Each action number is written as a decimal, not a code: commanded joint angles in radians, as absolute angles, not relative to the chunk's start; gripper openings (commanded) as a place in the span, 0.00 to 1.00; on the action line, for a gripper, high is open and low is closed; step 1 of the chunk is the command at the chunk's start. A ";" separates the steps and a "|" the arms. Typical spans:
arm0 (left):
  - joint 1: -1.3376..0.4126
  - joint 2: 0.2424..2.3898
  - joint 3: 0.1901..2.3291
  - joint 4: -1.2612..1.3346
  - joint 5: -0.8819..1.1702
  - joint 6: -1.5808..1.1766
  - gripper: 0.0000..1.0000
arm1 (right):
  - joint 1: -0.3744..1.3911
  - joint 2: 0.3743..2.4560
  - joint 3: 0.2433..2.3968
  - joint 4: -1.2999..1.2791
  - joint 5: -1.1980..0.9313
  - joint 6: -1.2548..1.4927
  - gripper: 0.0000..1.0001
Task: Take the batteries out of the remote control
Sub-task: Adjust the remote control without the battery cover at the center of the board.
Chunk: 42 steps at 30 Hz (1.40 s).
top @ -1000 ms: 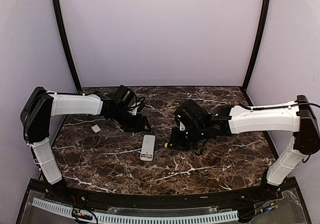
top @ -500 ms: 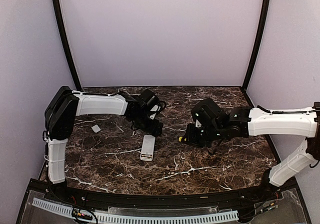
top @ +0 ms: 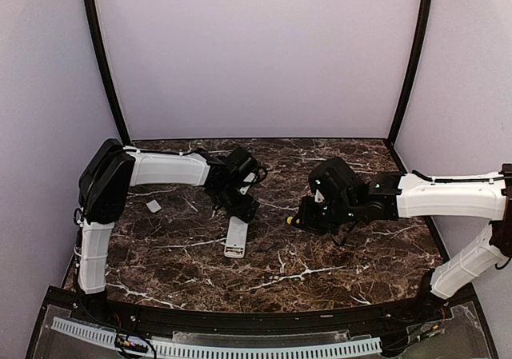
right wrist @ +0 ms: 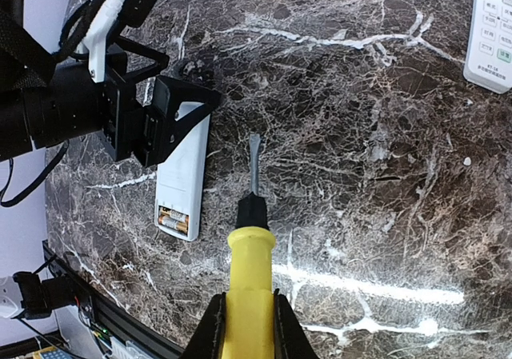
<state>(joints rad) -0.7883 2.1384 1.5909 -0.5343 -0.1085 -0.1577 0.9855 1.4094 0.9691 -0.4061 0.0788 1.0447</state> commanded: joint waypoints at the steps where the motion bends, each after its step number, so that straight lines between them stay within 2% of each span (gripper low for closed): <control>1: -0.790 2.146 1.603 -0.591 -0.124 -0.137 0.90 | 0.974 1.418 0.967 -0.370 0.076 1.032 0.00; 14: -0.790 2.128 1.568 -0.654 -0.173 -0.159 0.90 | 0.971 1.428 0.977 -0.369 0.075 1.031 0.00; 25: -0.790 2.032 1.432 -0.658 -0.174 -0.212 0.89 | 0.971 1.442 0.989 -0.362 0.066 1.026 0.00; 42: -0.803 1.864 1.235 -0.614 -0.067 -0.285 0.88 | 0.971 1.447 0.988 -0.363 0.055 1.036 0.00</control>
<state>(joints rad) -0.7895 1.9057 1.2957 -0.5407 -0.1181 -0.2710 0.9768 1.4372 0.9699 -0.3889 0.0601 1.0313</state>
